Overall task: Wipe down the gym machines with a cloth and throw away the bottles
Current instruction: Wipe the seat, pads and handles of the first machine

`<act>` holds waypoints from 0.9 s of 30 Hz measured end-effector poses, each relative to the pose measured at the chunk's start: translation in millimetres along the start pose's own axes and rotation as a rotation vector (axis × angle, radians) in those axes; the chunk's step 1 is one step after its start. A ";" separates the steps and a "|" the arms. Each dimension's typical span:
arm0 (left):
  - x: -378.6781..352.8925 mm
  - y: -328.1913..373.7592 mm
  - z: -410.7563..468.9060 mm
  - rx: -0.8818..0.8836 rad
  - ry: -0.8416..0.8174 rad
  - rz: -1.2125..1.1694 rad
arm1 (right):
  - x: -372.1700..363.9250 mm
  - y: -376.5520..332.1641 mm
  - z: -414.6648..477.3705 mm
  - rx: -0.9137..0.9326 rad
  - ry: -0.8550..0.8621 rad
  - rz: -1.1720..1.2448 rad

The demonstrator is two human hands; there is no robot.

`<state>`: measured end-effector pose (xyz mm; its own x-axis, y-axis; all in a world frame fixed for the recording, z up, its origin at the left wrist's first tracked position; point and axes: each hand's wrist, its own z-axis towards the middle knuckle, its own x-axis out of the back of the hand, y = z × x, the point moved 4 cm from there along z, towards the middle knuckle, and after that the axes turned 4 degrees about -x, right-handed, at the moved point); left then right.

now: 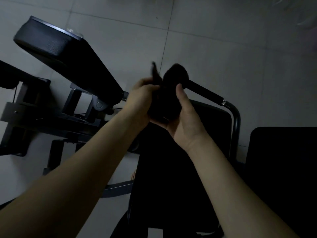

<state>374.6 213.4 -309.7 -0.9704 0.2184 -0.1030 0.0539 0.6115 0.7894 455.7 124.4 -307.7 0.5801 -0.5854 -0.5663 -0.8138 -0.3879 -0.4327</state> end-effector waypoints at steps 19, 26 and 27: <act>5.8 -78.1 -1.1 -0.156 0.196 0.796 | 65.1 -62.7 69.5 0.116 0.476 -1.646; 4.8 -81.1 0.1 -0.216 0.262 0.871 | -12.8 -25.2 115.8 0.189 0.188 -1.602; 5.1 -81.9 1.2 -0.211 0.260 0.878 | -14.3 -23.8 115.1 0.214 0.169 -1.622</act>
<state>365.5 165.4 -375.6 -0.6258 0.3439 0.7000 0.7728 0.1523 0.6161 470.7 223.9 -370.0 0.7485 0.2371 0.6193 0.6301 -0.5451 -0.5529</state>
